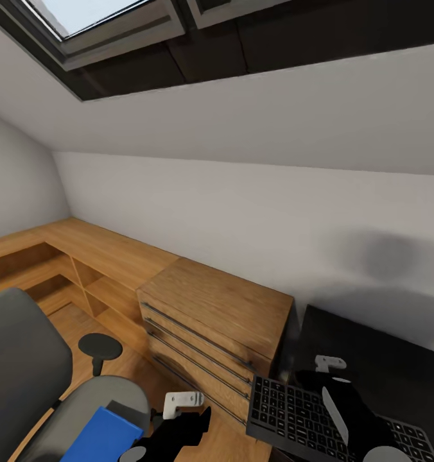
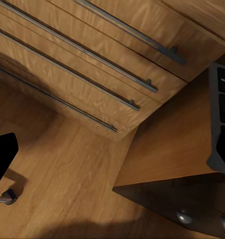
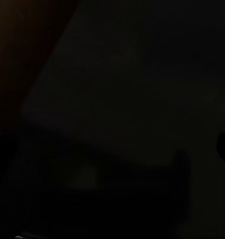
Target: In the bedroom, organize the workspace by keeping the computer under the desk, ensuring the monitor is on the desk, placing the keyboard on the desk next to the monitor, placing the mouse on the desk next to the keyboard, moving the folder from the swivel chair onto the desk next to the mouse, stacking the notebook on top of the folder with the pen on top of the notebook, and positioning the swivel chair next to the desk.
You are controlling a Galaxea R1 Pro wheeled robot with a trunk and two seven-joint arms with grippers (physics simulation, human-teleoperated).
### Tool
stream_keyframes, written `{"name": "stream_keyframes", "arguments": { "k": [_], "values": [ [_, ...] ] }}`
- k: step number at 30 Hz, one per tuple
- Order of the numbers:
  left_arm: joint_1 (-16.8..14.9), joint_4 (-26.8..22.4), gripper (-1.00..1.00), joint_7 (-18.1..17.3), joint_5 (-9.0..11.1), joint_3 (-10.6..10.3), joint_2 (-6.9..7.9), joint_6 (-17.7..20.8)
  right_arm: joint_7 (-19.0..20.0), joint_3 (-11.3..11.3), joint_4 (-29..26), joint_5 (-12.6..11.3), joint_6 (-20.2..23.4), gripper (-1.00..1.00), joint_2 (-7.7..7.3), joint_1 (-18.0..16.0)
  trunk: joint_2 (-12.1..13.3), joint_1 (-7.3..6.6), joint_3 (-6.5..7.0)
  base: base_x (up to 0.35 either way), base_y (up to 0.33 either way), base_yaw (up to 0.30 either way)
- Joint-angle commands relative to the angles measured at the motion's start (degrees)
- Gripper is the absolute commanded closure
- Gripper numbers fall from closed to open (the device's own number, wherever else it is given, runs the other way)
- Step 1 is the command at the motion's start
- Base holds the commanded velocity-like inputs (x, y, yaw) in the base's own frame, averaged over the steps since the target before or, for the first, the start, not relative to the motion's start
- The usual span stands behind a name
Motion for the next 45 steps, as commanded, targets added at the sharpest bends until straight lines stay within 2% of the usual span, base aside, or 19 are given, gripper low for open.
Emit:
{"name": "stream_keyframes", "arguments": {
  "k": [1,6,21,37,45],
  "values": [
    [0.0,-0.1,-1.0,0.5,0.6,0.0,-0.01,0.2,-0.3,-0.1,0.1,-0.2,0.3,-1.0,-0.06,0.0,-0.5,0.23,-0.24,0.0,0.0,0.0],
    [0.0,-0.1,-1.0,0.5,0.6,0.0,-0.02,0.2,-0.5,-0.2,0.4,-0.2,0.3,-1.0,-0.07,0.0,-2.5,1.33,-1.14,0.0,0.0,0.0],
    [0.0,-0.1,-1.0,0.4,0.7,-0.1,0.23,0.2,-0.5,-0.3,0.5,-0.2,0.3,-1.0,-0.06,0.0,-2.5,1.33,-1.14,-0.003,0.0,0.0],
    [0.0,-0.1,-1.0,0.4,0.7,-0.1,0.25,0.2,-0.5,-0.2,0.5,-0.2,0.3,-1.0,0.09,0.0,-2.5,1.33,-1.14,-0.155,0.0,0.0],
    [0.0,-0.1,-1.0,0.4,0.7,-0.2,0.25,0.2,-0.5,-0.2,0.5,-0.2,0.3,-1.0,0.12,0.0,-2.5,1.33,-1.14,-0.036,0.0,0.0]
  ]
}}
